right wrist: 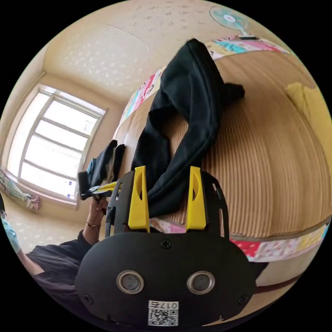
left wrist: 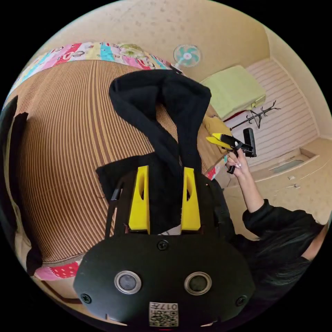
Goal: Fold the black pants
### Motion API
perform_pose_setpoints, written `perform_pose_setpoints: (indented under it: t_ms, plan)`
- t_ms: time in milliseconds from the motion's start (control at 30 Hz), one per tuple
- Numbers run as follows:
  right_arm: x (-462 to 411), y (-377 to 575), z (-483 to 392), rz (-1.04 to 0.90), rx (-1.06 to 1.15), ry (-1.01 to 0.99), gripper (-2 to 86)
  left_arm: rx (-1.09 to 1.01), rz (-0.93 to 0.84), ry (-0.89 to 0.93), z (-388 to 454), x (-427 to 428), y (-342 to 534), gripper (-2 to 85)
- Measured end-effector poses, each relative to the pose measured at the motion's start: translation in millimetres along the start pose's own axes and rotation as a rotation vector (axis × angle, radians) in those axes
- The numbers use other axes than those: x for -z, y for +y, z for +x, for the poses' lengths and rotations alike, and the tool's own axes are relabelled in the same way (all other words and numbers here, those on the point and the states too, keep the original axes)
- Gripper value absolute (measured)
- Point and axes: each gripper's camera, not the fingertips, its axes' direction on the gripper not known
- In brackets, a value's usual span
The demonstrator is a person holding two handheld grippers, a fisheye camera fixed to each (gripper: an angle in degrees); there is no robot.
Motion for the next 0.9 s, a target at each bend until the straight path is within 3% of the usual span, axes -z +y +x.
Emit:
perform_pose_setpoints:
  t_ms: [33, 100, 167, 233, 267, 300, 333, 400, 467, 533, 600, 733, 800, 900]
  plan:
    - [-20.0, 29.7, 0.7, -0.008, -0.05, -0.085, 17.2, -0.004, -0.039, -0.01, 2.6, -14.4, 4.8, 15.2]
    - [-43.5, 68.5, -3.7, 0.04, -0.105, -0.129, 17.3, -0.021, 0.069, -0.104, 21.1, -18.3, 33.0, 12.9]
    - [-54.1, 93.0, -25.4, 0.114, -0.064, -0.006, 15.6, -0.038, 0.038, -0.136, 32.1, -23.2, 42.4, 8.2]
    - [-62.6, 84.0, -41.7, -0.012, 0.005, 0.124, 9.9, -0.076, -0.018, -0.174, 40.2, -23.1, 48.3, 4.8]
    - [-60.8, 77.1, -48.2, -0.09, 0.061, 0.158, 6.8, -0.095, -0.012, -0.123, 40.4, -10.9, 53.7, 3.8]
    - [-54.4, 75.9, -49.9, -0.101, 0.09, 0.135, 5.2, -0.108, 0.016, 0.037, 34.5, 9.2, 61.3, 3.5]
    - [-30.6, 78.5, -48.6, -0.072, 0.121, 0.028, 4.7, -0.108, 0.048, 0.149, 29.1, 22.0, 67.0, 3.3]
    - [20.1, 92.4, -38.7, 0.003, 0.179, -0.236, 4.2, -0.127, 0.178, 0.545, 4.3, 71.0, 100.0, 3.2]
    - [89.3, 129.5, -18.7, 0.09, 0.279, -0.494, 3.8, -0.196, 0.202, 0.702, -6.4, 99.9, 131.8, 3.3]
    - [135.3, 169.0, -5.2, 0.128, 0.367, -0.542, 3.7, -0.254, 0.154, 0.702, -9.9, 118.0, 165.7, 3.8]
    - [166.3, 205.2, 10.2, 0.098, 0.383, -0.477, 3.8, -0.218, 0.064, 0.572, -20.7, 124.2, 205.6, 5.7]
    - [194.9, 254.4, 53.7, 0.079, 0.042, 0.044, 5.4, 0.022, 0.117, 0.369, -67.5, 134.0, 242.3, 8.2]
    - [197.5, 258.3, 47.5, 0.136, 0.023, 0.134, 6.6, 0.102, 0.229, 0.319, -89.2, 150.4, 242.4, 9.3]
    - [168.6, 226.7, 22.2, 0.184, 0.059, 0.229, 7.8, 0.086, 0.25, 0.192, -84.4, 149.7, 199.9, 10.0]
